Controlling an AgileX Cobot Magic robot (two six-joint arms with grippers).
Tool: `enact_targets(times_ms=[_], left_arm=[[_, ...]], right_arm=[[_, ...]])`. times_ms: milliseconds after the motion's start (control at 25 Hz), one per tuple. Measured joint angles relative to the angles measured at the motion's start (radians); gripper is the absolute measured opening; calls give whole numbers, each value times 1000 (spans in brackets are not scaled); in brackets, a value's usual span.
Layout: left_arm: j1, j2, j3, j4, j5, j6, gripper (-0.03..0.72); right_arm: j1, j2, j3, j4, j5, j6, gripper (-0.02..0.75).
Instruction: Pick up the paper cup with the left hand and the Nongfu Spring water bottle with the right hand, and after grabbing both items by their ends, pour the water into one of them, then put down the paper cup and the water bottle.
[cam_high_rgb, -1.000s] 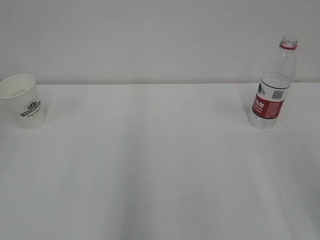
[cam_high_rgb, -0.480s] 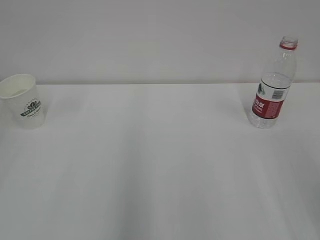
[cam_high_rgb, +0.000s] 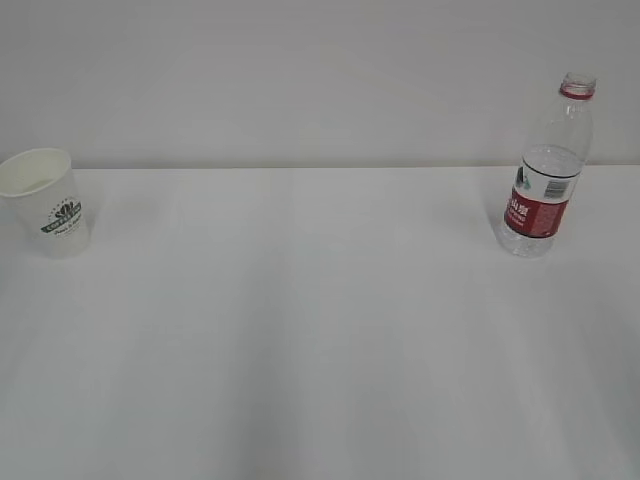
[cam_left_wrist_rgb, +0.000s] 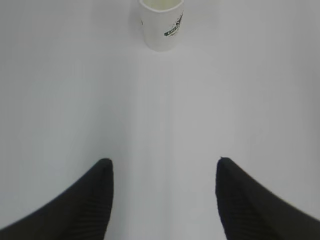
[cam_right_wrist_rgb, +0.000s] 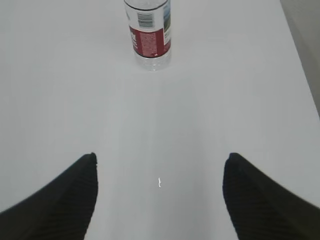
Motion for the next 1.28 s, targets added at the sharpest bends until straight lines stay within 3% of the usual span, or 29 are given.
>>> enact_targets(times_ms=[280, 960, 1280], left_arm=[[0, -71, 129, -5, -90, 3, 465], [0, -302, 142, 0, -186, 5, 445], [0, -391, 253, -15, -197, 5, 435]], right_arm=[[0, -48, 19, 27, -8, -39, 587], [0, -130, 28, 41, -4, -86, 587], [0, -239, 28, 27, 87, -91, 587]])
